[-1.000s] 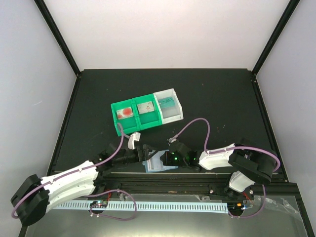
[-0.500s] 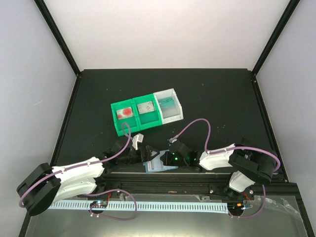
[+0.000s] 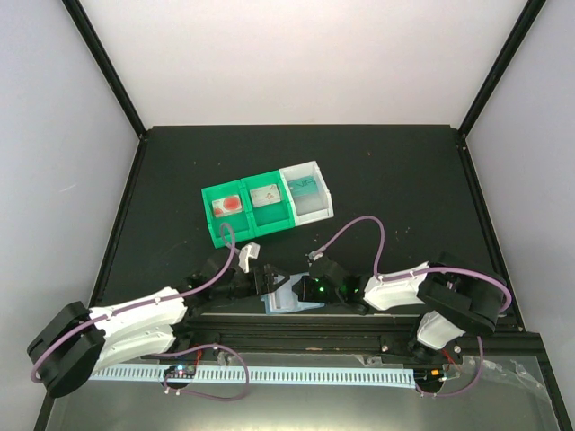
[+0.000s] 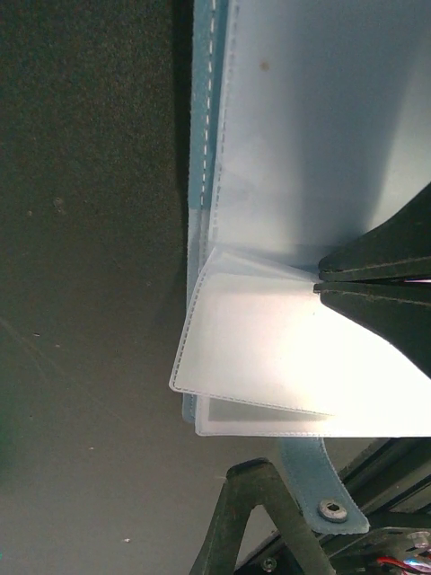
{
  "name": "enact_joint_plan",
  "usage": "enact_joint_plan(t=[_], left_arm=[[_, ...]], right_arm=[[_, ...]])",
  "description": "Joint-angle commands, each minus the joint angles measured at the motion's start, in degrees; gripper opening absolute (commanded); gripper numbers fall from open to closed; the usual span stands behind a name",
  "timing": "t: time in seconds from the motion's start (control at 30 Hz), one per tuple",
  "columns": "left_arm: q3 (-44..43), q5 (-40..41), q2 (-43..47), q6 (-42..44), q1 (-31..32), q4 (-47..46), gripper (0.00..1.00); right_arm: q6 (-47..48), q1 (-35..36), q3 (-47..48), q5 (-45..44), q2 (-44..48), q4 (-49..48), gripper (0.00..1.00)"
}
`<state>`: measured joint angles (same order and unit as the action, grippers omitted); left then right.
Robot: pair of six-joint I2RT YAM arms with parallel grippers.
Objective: Take the credit cards out of the card holder
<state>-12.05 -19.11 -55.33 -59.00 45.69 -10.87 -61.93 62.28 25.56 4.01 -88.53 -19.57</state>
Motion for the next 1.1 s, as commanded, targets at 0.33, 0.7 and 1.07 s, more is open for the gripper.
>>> enact_joint_plan(t=[0.33, 0.7, 1.07], left_arm=[[-1.31, 0.48, -1.54, 1.04, -0.43, -0.01, 0.99], [-1.57, -0.27, -3.07, 1.09, -0.47, -1.81, 0.99], [-1.79, -1.34, -4.33, 0.86, -0.51, -3.47, 0.99]], right_arm=[[-0.64, 0.38, -1.22, -0.76, 0.85, -0.02, 0.04], [-0.66, 0.38, -1.21, -0.67, 0.69, -0.28, 0.04], [-0.82, 0.36, -1.30, -0.23, 0.56, -1.20, 0.04]])
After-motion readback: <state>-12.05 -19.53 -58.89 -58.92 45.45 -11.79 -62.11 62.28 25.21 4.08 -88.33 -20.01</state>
